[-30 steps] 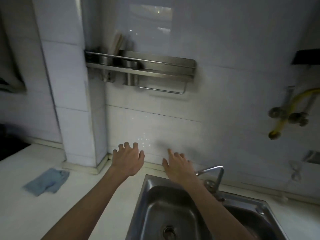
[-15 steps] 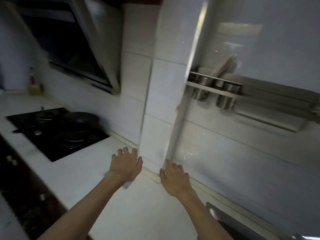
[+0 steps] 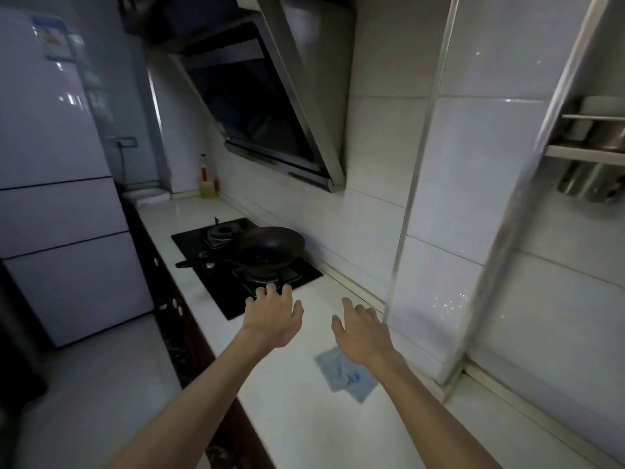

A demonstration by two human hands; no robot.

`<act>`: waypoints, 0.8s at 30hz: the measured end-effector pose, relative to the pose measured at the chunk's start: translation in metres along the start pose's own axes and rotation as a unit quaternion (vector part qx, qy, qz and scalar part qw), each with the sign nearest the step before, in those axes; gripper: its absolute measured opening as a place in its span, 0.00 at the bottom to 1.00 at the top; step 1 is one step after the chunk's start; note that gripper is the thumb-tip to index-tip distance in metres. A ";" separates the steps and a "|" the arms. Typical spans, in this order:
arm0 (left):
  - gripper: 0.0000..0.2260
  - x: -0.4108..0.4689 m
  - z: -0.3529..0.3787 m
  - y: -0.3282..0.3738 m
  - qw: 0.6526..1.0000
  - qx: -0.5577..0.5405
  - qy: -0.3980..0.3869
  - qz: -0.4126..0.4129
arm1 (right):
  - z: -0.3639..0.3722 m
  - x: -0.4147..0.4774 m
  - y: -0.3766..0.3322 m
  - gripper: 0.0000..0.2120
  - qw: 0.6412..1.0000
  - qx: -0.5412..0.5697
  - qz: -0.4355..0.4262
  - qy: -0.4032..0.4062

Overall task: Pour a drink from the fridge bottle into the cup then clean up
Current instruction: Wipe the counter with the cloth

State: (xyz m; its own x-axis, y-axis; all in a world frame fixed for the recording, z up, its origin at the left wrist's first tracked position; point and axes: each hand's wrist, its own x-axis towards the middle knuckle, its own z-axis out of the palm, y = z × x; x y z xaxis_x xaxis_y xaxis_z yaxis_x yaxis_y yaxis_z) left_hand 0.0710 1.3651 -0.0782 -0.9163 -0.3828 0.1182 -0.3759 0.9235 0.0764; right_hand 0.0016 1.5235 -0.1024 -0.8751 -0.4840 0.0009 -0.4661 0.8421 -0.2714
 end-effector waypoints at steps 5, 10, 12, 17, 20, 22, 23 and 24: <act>0.19 0.058 0.021 0.006 1.000 0.017 -0.017 0.007 | 0.011 0.060 0.023 0.23 1.000 0.026 0.015 -0.008; 0.18 0.095 0.056 0.009 0.998 0.029 -0.046 0.018 | 0.033 0.094 0.046 0.23 0.998 0.045 0.038 -0.029; 0.18 0.106 0.072 0.009 0.998 0.025 -0.057 0.022 | 0.044 0.102 0.054 0.22 0.997 0.049 0.051 -0.037; 0.20 0.121 0.123 -0.005 0.993 0.040 -0.103 0.035 | 0.070 0.117 0.067 0.20 0.991 0.065 0.094 -0.065; 0.21 0.136 0.152 -0.021 0.990 0.045 -0.123 0.044 | 0.089 0.125 0.070 0.19 0.987 0.079 0.122 -0.073; 0.21 0.149 0.170 -0.033 0.988 0.048 -0.130 0.061 | 0.100 0.132 0.070 0.18 0.982 0.083 0.152 -0.078; 0.21 0.156 0.178 -0.040 0.987 0.049 -0.135 0.071 | 0.106 0.136 0.069 0.18 0.979 0.086 0.168 -0.080; 0.21 0.164 0.186 -0.046 0.985 0.049 -0.142 0.081 | 0.112 0.139 0.068 0.18 0.976 0.088 0.182 -0.081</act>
State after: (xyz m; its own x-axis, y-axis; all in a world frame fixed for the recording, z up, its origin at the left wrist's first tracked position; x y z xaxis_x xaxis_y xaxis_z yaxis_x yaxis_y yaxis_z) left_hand -0.0879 1.2642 -0.2469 -0.9619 -0.2207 -0.1616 -0.2207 0.9752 -0.0180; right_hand -0.1371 1.4870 -0.2282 -0.9396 -0.2045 -0.2746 -0.0866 0.9179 -0.3872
